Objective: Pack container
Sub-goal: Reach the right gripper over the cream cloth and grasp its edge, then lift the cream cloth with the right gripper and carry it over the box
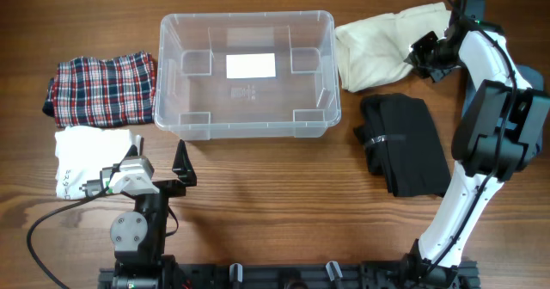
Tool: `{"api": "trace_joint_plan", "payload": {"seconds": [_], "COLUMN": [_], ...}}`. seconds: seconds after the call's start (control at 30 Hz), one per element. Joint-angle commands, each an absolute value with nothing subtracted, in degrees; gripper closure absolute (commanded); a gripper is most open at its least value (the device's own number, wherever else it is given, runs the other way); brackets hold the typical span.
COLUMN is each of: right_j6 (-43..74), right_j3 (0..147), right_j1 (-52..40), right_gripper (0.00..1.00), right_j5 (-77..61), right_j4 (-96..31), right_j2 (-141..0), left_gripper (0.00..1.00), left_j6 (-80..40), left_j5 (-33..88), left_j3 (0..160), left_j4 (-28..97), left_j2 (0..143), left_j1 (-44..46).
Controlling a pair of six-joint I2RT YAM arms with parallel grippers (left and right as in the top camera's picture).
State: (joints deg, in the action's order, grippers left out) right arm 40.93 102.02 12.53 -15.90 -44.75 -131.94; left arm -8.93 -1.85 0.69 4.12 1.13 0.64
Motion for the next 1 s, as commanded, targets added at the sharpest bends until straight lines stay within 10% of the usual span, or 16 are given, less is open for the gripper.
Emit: {"api": "trace_joint_plan", "payload": {"seconds": [0.0,0.97], "right_j6": [37.87,22.61], "right_j3": [101.80,102.21], "right_j1": [12.36,11.90], "right_gripper": [0.92,0.96], "right_j5": [-15.00,-16.14], "right_j4": [-44.95,-37.01], "right_j2": [-132.70,-96.29], "left_gripper": [0.00,0.00], "left_j6": [-9.30,-9.30], "left_j5": [-2.46,-2.46], "left_j3": [0.32,0.32], "left_j4": [3.92,3.95], "left_j2": [0.75,0.78], "left_j1": [0.86,0.86]}}
